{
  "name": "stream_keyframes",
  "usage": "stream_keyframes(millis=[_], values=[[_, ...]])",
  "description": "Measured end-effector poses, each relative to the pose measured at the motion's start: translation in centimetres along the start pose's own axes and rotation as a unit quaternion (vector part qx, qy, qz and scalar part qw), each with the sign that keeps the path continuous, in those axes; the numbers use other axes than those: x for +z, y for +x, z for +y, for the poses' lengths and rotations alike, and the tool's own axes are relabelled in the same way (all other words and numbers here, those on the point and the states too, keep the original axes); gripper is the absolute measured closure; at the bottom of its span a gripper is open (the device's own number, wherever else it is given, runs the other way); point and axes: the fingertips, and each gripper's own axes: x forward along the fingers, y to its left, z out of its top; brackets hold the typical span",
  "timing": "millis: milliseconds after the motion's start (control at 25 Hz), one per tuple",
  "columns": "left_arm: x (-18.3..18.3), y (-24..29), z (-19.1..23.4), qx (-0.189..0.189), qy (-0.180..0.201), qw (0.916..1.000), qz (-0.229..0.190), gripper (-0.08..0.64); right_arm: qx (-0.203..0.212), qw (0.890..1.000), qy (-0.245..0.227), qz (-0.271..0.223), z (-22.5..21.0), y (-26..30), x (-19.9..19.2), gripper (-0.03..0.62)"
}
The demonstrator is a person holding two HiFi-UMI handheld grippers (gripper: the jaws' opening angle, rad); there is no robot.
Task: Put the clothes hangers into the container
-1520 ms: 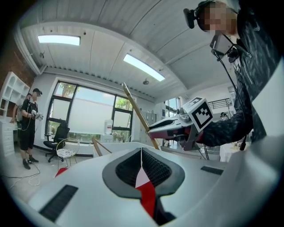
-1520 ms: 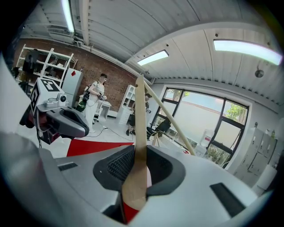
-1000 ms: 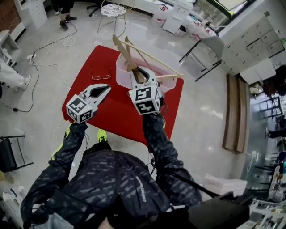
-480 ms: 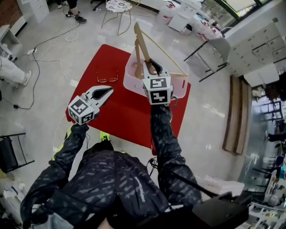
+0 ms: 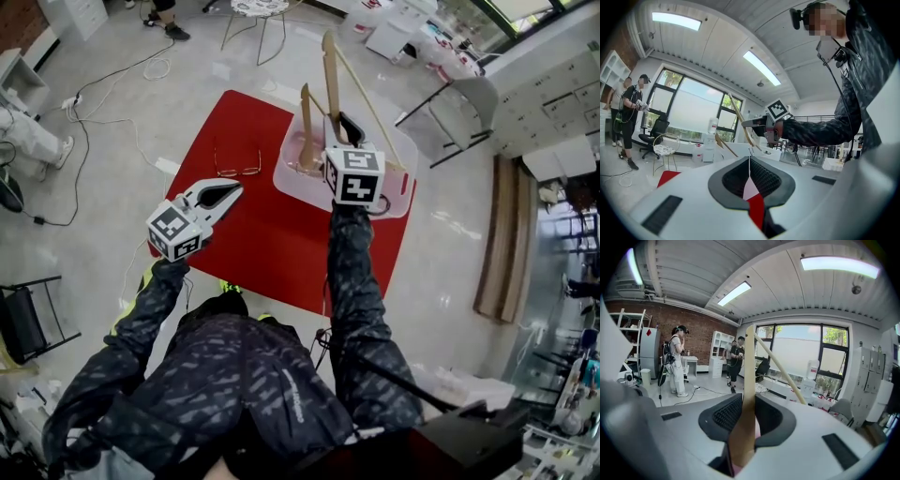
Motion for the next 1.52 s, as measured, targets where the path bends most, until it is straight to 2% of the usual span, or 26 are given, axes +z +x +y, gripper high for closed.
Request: stream_keyframes(millis=[200,600,800,1000,1080,1360,1520], values=[[-0.9,0.4,1.5,-0.010,-0.008,0.9999,0.010,0.548,-0.014,1.000,0.003,0.009,-0.9,2.0,-0.5,0.502],[-1.2,1.9,3.4,-0.025,-0.017,0.9994,0.015,0.548,-0.017,0.998,0.005,0.061,-1.1,5.1,-4.7,0.499],[-1.6,2.0,4.0,-0.028,-0.019,0.9993,0.018,0.548,0.015,0.991,-0.014,0.129,0.4,6.0,-7.7,0.494],[-1.5,2.2,3.6,-0.032,-0.020,0.9992,0.013,0.548,0.038,0.976,-0.060,0.208,1.2,5.8,-10.8,0.486],[-1.4,2.3,3.5,-0.032,-0.020,0.9992,0.012,0.548,0.040,0.975,-0.065,0.208,1.1,5.5,-10.8,0.475],[-1.5,2.2,3.2,-0.030,-0.023,0.9992,0.011,0.548,0.026,0.986,-0.041,0.159,0.9,4.4,-8.8,0.476],[-1.1,2.1,2.3,-0.032,-0.019,0.9993,0.011,0.548,0.036,0.990,-0.033,0.130,1.7,2.8,-7.3,0.480]])
